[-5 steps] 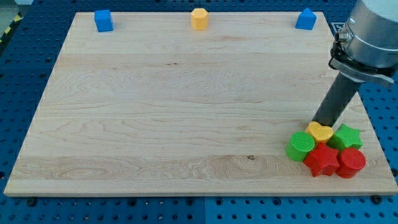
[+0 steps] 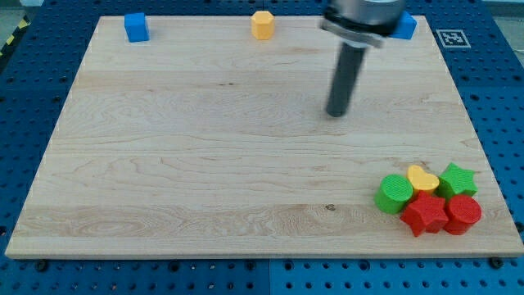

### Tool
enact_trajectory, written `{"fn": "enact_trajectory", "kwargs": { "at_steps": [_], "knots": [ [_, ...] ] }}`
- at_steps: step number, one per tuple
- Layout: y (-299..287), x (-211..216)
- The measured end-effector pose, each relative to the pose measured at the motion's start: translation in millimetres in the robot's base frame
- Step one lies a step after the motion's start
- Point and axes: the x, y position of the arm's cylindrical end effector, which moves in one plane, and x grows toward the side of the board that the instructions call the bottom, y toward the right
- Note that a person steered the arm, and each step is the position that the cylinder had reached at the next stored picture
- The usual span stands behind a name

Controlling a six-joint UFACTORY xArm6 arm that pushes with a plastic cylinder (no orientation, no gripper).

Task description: Push the blue cube into the yellow heart

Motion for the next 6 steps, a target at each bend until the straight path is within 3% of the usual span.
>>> {"fn": "enact_trajectory", "kwargs": {
  "at_steps": [2,4,5,6],
  "knots": [
    [-159.2,-40.4],
    [-310.1,-112.4],
    [-364.9,-150.0],
    [-365.3,-156.9]
  ]
}}
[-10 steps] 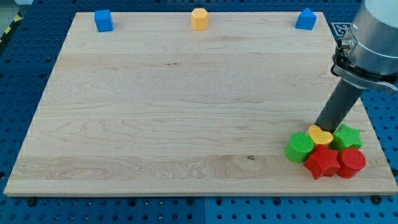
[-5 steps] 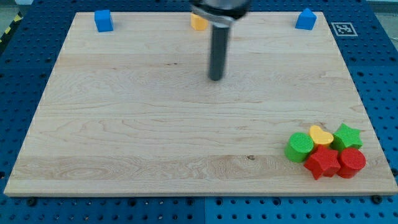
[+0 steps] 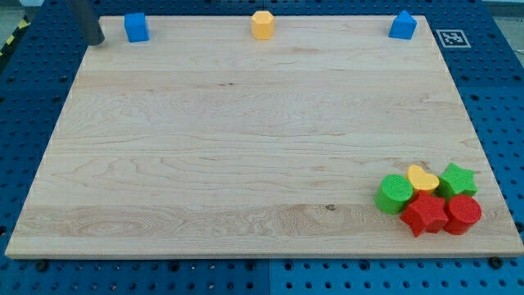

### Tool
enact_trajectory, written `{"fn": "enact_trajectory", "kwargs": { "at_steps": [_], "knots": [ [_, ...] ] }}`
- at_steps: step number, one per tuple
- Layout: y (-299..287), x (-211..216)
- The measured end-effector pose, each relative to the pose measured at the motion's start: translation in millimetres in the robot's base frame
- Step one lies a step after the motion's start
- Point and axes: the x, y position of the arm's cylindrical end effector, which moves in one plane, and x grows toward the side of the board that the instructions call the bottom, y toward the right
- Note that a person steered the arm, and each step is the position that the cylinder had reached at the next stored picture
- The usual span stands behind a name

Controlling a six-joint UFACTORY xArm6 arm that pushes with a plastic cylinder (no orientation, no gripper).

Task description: Push the blue cube into the yellow heart

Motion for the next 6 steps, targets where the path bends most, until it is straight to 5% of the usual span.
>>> {"fn": "enact_trajectory", "kwargs": {
  "at_steps": [2,6],
  "knots": [
    [12.6,-60.4],
    [82.7,-27.1]
  ]
}}
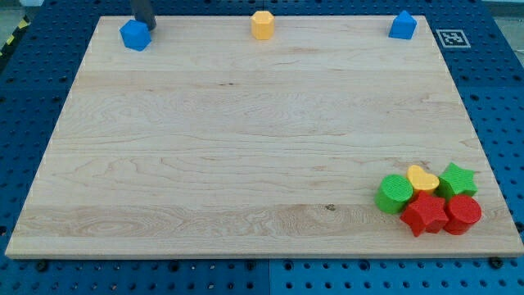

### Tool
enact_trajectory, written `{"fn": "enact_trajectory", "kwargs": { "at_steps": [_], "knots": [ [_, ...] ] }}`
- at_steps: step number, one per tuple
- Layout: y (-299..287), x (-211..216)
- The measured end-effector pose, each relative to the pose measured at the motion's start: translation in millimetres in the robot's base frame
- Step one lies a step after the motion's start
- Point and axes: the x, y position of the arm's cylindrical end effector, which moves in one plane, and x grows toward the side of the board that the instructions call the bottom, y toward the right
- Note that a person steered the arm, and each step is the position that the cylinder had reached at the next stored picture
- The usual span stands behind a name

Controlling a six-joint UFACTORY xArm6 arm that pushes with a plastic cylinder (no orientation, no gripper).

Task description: Push the blue cube into the yellow heart

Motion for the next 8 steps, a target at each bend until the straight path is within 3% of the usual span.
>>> {"fn": "enact_trajectory", "kwargs": {
  "at_steps": [4,8],
  "knots": [
    [-37.8,13.4],
    [-30.7,92.7]
  ]
}}
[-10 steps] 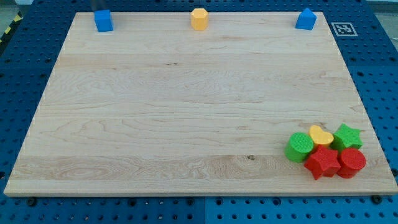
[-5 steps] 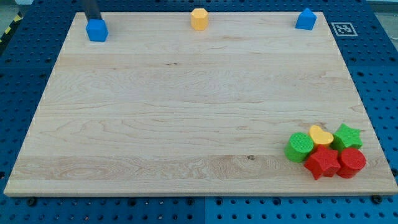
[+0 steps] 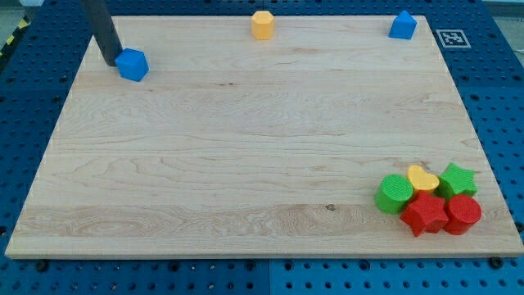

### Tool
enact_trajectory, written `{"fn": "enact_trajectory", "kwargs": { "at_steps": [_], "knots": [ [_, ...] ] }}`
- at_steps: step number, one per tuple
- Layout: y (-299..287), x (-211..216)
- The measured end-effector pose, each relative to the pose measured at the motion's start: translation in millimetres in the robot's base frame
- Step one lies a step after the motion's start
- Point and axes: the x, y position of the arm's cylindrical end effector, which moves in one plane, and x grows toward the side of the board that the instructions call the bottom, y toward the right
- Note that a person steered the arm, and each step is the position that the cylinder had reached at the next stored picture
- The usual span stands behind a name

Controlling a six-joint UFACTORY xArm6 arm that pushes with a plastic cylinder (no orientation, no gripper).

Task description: Push the blue cube into the yellow heart

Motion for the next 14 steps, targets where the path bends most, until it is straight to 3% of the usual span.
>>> {"fn": "enact_trajectory", "kwargs": {
  "at_steps": [10,14],
  "knots": [
    [265.1,104.0],
    [334.9,181.4]
  ]
}}
